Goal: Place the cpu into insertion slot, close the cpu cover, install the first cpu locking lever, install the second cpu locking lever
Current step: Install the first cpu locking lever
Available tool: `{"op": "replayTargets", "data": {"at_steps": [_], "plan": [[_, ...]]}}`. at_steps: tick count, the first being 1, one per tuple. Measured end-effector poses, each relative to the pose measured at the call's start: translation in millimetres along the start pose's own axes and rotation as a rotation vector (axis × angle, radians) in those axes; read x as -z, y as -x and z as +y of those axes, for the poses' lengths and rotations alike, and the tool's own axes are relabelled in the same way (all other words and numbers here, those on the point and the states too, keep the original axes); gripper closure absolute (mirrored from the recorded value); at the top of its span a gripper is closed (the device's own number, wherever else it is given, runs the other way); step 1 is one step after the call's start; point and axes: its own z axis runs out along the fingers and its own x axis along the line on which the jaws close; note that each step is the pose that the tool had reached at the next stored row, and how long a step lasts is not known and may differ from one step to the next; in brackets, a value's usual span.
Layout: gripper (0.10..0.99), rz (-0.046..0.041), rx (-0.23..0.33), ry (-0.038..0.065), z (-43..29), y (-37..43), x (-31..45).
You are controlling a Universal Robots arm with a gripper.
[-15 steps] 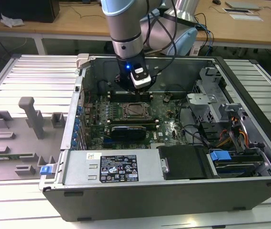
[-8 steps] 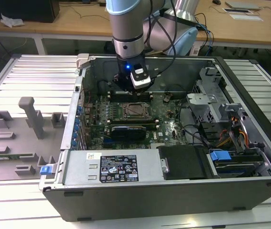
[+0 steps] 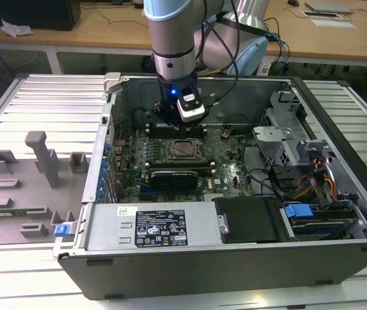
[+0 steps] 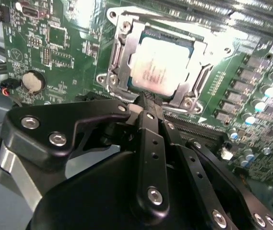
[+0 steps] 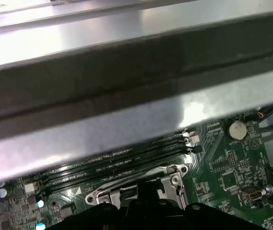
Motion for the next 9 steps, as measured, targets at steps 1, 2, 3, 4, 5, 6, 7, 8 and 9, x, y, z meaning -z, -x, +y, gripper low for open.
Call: {"op": "replayTargets", "data": {"at_steps": [1, 2, 3, 4, 5, 6, 7, 8, 9], "plan": [[0.980, 0.0009, 0.004, -0.001, -1.4, 0.4, -0.1], [0.980, 0.0027, 0.012, -0.003, -3.1, 0.8, -0.1], [0.980, 0.0056, 0.021, -0.008, -3.8, 0.9, -0.4], [0.980, 0.0088, 0.030, -0.013, -3.9, 0.9, -0.6], [0.980, 0.0114, 0.037, -0.018, -4.0, 0.9, -0.8], [0.980, 0.0148, 0.047, -0.023, -4.0, 0.9, -1.1], [0.980, 0.0174, 0.058, -0.026, -4.0, 0.8, -1.4], [0.980, 0.0204, 0.072, -0.028, -4.0, 0.8, -1.7], [0.980, 0.0235, 0.088, -0.028, -4.1, 0.8, -1.9]]}}
